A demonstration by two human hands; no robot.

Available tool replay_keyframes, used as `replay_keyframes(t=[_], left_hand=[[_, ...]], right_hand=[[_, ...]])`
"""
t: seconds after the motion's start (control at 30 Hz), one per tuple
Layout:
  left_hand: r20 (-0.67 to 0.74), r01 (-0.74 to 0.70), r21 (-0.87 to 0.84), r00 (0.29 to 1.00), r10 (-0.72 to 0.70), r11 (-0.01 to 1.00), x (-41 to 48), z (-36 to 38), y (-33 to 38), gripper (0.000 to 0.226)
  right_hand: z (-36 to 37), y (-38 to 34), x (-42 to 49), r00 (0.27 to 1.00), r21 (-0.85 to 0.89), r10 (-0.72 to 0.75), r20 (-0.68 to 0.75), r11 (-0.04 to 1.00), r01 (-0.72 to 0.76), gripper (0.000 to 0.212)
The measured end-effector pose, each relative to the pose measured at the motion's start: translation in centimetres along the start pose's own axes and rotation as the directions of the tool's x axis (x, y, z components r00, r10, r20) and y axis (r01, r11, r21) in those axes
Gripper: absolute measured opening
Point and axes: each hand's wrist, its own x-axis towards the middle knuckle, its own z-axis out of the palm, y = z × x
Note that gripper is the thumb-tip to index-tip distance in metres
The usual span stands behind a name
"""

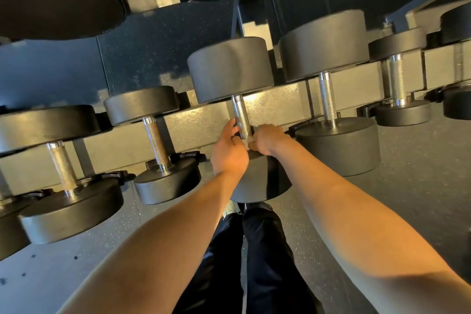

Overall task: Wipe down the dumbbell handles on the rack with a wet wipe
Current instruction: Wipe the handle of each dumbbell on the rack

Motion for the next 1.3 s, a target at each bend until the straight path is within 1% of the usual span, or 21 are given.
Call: replay_keyframes(t=[0.07,0.1,0.2,0.27,0.37,0.43,0.53,0.57,0.63,0.67,0.8,0.93,0.97,1.03,1.1,1.2,1.23,1.3], left_hand=[[-0.002,-0.012,0.001,1.0,0.012,1.0,0.0,0.0,-0.1,0.051],[-0.006,-0.017,0.003,1.0,0.017,1.0,0.1,0.0,-0.1,0.051],[-0.024,-0.039,0.013,0.999,0.039,0.999,0.1,0.0,-0.2,0.05],[-0.025,-0.055,0.015,0.998,0.056,0.998,0.1,0.0,-0.4,0.051],[-0.019,-0.072,-0.028,0.997,0.071,0.997,0.1,0.0,-0.6,0.049],[-0.022,-0.057,-0.094,0.998,0.055,0.994,0.4,-0.2,-0.9,0.046],[-0.003,0.041,-0.273,0.999,-0.043,0.961,1.0,-1.2,-2.3,0.043],[0.008,0.063,-0.293,0.998,-0.063,0.954,1.1,-1.6,-2.8,0.043],[0.052,0.047,-0.262,0.998,-0.035,0.964,0.7,-2.2,-3.2,0.039],[0.081,0.023,-0.237,0.997,-0.004,0.971,0.5,-2.3,-3.0,0.037],[0.172,-0.079,-0.136,0.98,0.102,0.988,0.5,-2.5,-2.8,0.028],[0.278,-0.063,-0.062,0.957,0.077,0.996,0.7,-2.8,-2.7,0.025],[0.301,-0.054,-0.041,0.951,0.064,0.998,0.9,-3.0,-2.4,0.026],[0.339,-0.049,-0.033,0.939,0.058,0.998,1.6,-3.3,-1.8,0.029],[0.376,-0.06,-0.045,0.924,0.073,0.997,2.3,-3.7,-1.5,0.031],[0.403,-0.067,0.004,0.913,0.06,0.998,3.0,-3.9,-1.5,0.028],[0.412,-0.059,0.011,0.91,0.049,0.998,3.0,-3.9,-1.5,0.027],[0.42,-0.037,0.008,0.907,0.03,0.999,3.3,-3.8,-1.6,0.026]], right_hand=[[-0.4,-0.3,-0.8,1.0,0.072,0.021,-0.014,0.997,-0.02,0.023],[-0.3,-0.3,-0.6,0.999,0.106,0.028,-0.022,0.994,-0.025,0.022],[-0.3,-0.6,-0.5,0.997,0.163,0.062,-0.044,0.985,-0.054,0.029],[-0.2,-0.7,-1.2,0.992,0.206,0.085,-0.096,0.976,-0.064,0.021],[0.0,-0.4,-2.1,0.976,0.221,0.097,-0.197,0.974,-0.052,0.013],[0.0,-0.1,-2.5,0.969,0.243,0.087,-0.232,0.97,-0.029,0.012],[0.5,0.3,-2.8,0.962,0.295,0.089,-0.257,0.955,-0.009,0.015],[0.7,0.4,-2.7,0.963,0.328,0.096,-0.25,0.945,-0.009,0.017],[1.3,0.1,-2.8,0.965,0.369,0.103,-0.241,0.929,-0.007,0.022],[1.5,-0.1,-2.9,0.966,0.354,0.099,-0.239,0.935,-0.008,0.025],[1.7,-1.2,-3.2,0.978,0.187,0.041,-0.203,0.982,-0.002,0.032],[0.9,-1.4,-3.6,0.997,0.016,-0.051,-0.065,0.999,0.052,0.036],[0.9,-1.4,-3.7,0.996,0.007,-0.072,-0.055,0.997,0.072,0.035],[0.9,-1.3,-4.2,0.99,0.071,-0.1,-0.095,0.992,0.107,0.033],[1.2,-0.8,-4.6,0.978,0.2,-0.086,-0.191,0.972,0.124,0.032],[1.7,-0.1,-4.8,0.946,0.435,-0.016,-0.323,0.885,0.163,0.021],[1.8,0.0,-4.8,0.936,0.489,0.011,-0.351,0.855,0.173,0.019],[1.8,-0.1,-4.7,0.913,0.497,0.03,-0.406,0.846,0.193,0.022]])
